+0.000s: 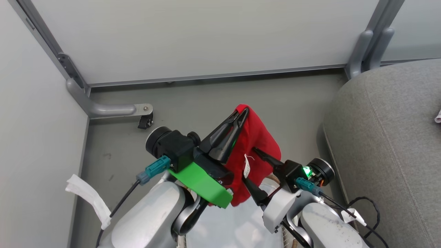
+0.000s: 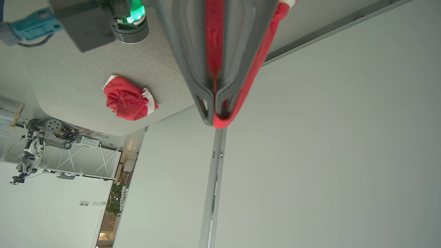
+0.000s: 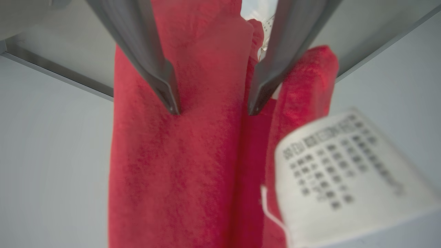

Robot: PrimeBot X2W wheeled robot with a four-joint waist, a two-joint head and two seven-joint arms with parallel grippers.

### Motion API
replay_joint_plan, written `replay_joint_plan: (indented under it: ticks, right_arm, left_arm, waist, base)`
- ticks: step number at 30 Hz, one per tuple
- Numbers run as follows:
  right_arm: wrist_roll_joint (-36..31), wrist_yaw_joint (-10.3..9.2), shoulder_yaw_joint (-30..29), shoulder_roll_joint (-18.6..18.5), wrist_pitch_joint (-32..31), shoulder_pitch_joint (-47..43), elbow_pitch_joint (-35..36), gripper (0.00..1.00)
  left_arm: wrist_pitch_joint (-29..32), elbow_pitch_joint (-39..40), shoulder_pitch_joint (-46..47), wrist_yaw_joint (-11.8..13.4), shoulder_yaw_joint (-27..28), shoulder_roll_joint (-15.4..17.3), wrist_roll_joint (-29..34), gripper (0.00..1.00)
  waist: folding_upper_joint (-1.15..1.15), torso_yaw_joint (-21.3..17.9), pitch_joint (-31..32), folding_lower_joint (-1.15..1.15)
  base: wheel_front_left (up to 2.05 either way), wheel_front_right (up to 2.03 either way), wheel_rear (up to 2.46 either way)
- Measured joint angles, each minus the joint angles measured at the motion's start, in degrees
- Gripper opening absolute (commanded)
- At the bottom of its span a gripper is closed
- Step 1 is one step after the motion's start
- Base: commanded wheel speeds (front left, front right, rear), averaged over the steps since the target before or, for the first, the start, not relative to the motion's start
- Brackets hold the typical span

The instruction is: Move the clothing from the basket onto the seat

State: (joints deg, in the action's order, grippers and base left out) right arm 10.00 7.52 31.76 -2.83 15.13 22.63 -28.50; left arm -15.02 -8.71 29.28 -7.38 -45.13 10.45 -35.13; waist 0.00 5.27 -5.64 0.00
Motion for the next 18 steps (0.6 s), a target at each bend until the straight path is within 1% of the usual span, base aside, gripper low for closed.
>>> replay_joint_plan:
  ticks: [6, 7, 8, 9, 10, 18]
  right_arm:
    - [0.1, 0.00, -1.2, 0.0, 0.0, 1.4, -2.5, 1.00]
    - [0.1, 0.00, -1.5, 0.0, 0.0, 1.7, -2.8, 0.96]
    - [0.1, 0.00, -1.6, 0.0, 0.0, 1.8, -3.0, 0.78]
    - [0.1, 0.00, -1.6, 0.0, 0.0, 1.9, -3.2, 0.38]
    - [0.3, 0.00, -1.6, 0.0, 0.0, 1.9, -3.5, 0.00]
    - [2.1, 0.00, -2.2, 0.0, 0.0, 2.9, -4.2, 0.00]
  left_arm:
    - [0.0, 0.9, 1.2, 0.0, -1.3, -0.2, -0.1, 0.00]
    - [0.0, 1.0, 1.4, 0.0, -1.4, -0.2, -0.2, 0.00]
    - [0.0, 1.1, 1.5, 0.0, -1.5, -0.2, -0.2, 0.00]
    - [0.0, 1.2, 1.7, 0.0, -1.6, -0.2, -0.3, 0.00]
    - [0.0, 1.3, 1.8, 0.0, -1.7, -0.3, -0.4, 0.00]
    - [0.0, 1.3, 2.1, 0.0, -1.5, -0.1, -0.5, 0.00]
  waist:
    - [0.00, 0.9, -1.3, 0.00]
    - [0.00, 1.1, -1.5, 0.00]
    - [0.00, 1.2, -1.7, 0.00]
    - [0.00, 1.4, -1.8, 0.00]
    - [0.00, 1.5, -1.9, 0.00]
    - [0.00, 1.6, -2.9, 0.00]
  base:
    - [0.00, 0.00, 0.00]
    - [0.00, 0.00, 0.00]
    - [0.00, 0.00, 0.00]
    - [0.00, 0.00, 0.00]
    - [0.00, 0.00, 0.00]
    - [0.00, 0.00, 0.00]
